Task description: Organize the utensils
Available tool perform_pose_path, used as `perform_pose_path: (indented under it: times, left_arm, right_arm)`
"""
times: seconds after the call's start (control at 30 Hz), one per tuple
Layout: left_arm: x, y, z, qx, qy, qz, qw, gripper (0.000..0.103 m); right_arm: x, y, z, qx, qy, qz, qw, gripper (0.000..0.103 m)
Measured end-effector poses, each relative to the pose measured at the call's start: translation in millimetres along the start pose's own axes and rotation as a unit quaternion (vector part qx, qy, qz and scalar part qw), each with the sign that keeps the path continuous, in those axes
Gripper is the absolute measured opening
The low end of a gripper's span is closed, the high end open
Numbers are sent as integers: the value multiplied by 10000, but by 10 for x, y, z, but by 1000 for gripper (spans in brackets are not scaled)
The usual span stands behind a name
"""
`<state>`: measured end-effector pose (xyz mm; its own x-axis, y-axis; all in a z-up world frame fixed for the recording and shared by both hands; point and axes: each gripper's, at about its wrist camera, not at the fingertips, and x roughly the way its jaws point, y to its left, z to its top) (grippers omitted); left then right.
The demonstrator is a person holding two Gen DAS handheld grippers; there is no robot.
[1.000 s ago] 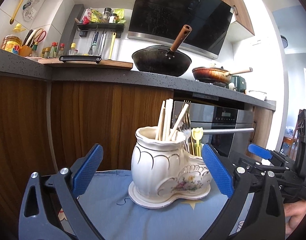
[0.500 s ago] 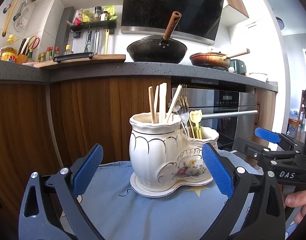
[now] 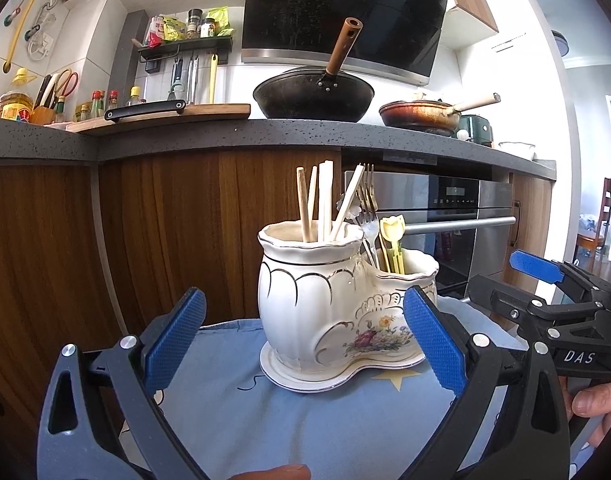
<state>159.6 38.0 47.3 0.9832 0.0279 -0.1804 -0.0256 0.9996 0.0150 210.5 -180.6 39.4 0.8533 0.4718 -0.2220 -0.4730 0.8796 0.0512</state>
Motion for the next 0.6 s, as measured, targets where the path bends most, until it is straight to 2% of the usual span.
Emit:
perform_pose_path:
  times: [0.6]
  left_arm:
    - [5,-14,-5,32,11,31,10000,98]
  right_arm:
    - [-14,40,16,-79,-22,55,10000,96]
